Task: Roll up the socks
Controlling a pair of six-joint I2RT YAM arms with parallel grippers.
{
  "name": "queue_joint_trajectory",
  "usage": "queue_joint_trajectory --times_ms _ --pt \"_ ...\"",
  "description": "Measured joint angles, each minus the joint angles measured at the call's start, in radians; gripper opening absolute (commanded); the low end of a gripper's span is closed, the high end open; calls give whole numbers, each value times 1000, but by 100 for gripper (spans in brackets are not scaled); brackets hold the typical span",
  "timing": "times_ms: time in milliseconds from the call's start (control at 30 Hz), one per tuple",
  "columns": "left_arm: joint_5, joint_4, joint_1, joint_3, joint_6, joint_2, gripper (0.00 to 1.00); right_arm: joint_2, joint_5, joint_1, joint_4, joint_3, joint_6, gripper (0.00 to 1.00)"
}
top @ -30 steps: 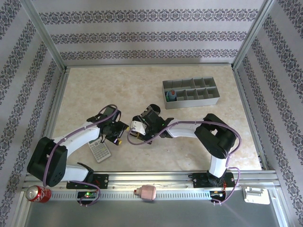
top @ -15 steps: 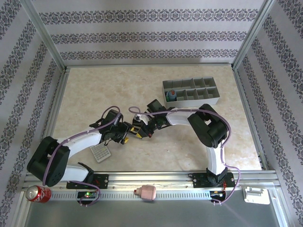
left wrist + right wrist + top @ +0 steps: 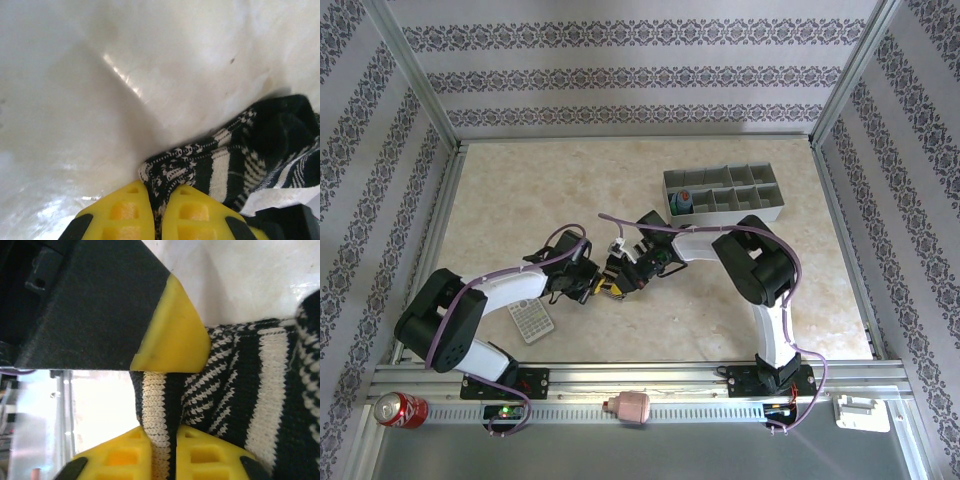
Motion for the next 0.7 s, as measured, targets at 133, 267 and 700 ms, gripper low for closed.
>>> queue_joint_trajectory --times_ms 133,267,700 --pt "1 -109 -18 35 -34 -4 0 -155 192 57 29 -114 -74 41" --pt "1 -198 -18 66 -70 -2 0 -396 454 176 133 -304 -174 58" --pt "33 -294 -11 177 -85 98 0 -339 1157 488 335 -349 -506 55"
